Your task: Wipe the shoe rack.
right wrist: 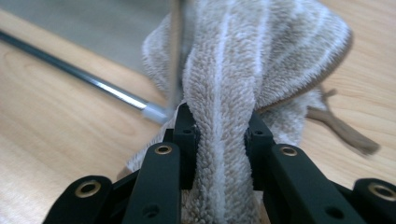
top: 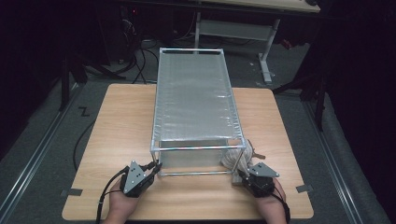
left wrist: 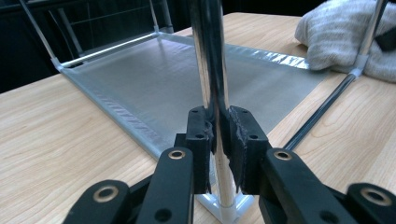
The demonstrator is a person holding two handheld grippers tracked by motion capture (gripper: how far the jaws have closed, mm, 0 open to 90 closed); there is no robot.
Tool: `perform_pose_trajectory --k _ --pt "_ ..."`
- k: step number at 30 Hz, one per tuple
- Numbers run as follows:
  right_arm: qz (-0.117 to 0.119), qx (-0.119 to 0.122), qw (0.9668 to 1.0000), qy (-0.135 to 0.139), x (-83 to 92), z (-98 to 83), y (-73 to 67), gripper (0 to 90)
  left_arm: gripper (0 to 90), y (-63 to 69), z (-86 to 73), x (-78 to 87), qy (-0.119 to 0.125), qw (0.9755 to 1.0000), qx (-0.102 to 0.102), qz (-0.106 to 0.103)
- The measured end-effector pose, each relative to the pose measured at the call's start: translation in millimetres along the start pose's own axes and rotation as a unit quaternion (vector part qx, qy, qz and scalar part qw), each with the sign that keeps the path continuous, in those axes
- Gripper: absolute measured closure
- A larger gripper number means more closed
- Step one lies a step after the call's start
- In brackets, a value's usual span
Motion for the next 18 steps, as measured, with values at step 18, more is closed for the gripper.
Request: perform_pose_trajectory --k 18 --pt "-0.002 -0.006 0.9961 0.088 -13.9 50.3 -0.8 72.7 78.2 -1.0 -8.7 20.0 -0.003 0.9999 -0.001 0.016"
Point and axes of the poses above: each handheld gripper's, and its own axes: x roughly backward along the jaws, z roughly out of its top, y roughly to its right, the point moved 7 cm from there along -x, roughly forward along the jaws, and after that the axes turned 4 degrees about -y, right-handed, at the moved point
